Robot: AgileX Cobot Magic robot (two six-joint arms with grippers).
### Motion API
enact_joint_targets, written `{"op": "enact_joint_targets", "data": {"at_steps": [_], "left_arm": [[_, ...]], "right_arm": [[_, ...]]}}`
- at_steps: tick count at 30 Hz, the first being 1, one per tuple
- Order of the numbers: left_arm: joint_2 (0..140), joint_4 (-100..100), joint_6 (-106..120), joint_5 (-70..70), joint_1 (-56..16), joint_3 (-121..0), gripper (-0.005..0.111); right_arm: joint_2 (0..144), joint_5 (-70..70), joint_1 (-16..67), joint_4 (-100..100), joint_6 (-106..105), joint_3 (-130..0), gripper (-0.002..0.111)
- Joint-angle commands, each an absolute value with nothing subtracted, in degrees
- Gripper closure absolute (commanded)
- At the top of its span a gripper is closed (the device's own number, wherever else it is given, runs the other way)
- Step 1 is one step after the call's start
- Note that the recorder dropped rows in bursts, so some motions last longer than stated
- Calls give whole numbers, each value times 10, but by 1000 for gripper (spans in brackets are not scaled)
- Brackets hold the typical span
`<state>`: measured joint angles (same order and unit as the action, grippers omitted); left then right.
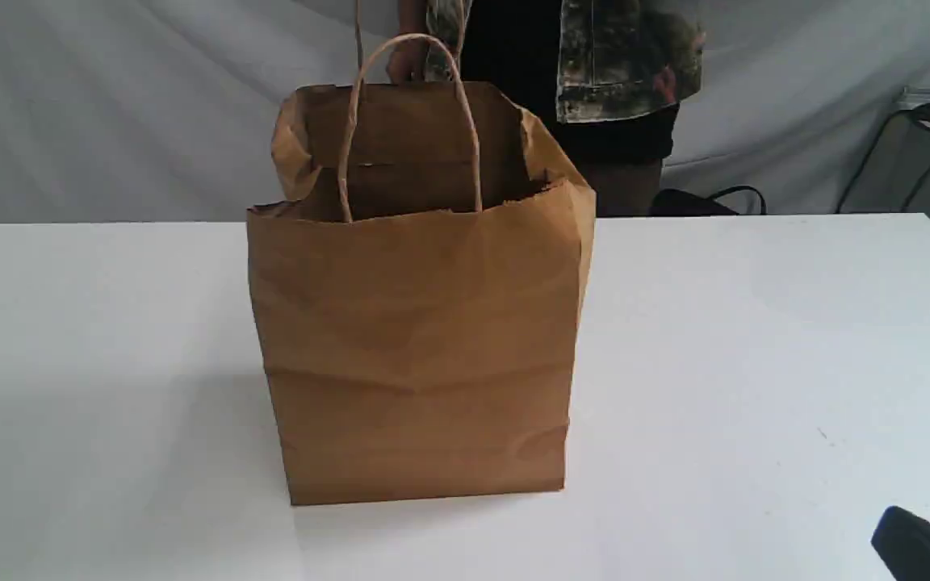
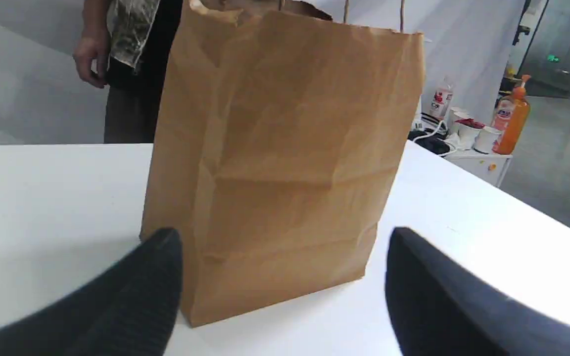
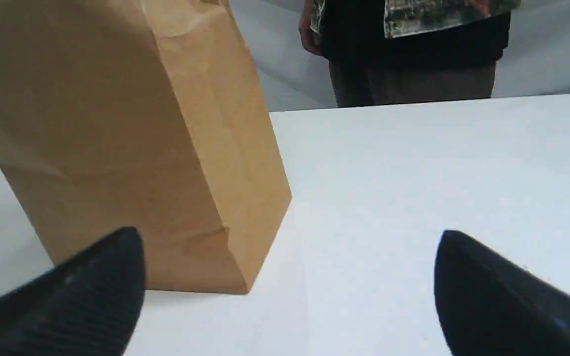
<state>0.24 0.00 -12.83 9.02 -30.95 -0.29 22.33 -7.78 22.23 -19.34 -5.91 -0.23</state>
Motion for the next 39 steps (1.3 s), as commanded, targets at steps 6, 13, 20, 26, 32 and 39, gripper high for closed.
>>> {"op": "enact_joint_targets", "data": {"at_steps": [6, 13, 20, 26, 32, 39], "left_arm": [[0, -7, -133, 91, -308, 0, 45], [0, -7, -133, 91, -308, 0, 45], [0, -7, -132, 89, -254, 0, 45], [0, -7, -132, 89, -58, 0, 45], [0, 48, -115, 101, 63, 0, 45], [0, 49, -133, 160, 74, 0, 45]], "right_arm": [[222, -74, 219, -203, -57, 0, 30], [222, -74, 219, -203, -57, 0, 30], [222, -74, 219, -203, -57, 0, 30], [222, -74, 219, -203, -56, 0, 30], [222, -74, 219, -203, -56, 0, 30], [222, -74, 219, -203, -57, 0, 30]]}}
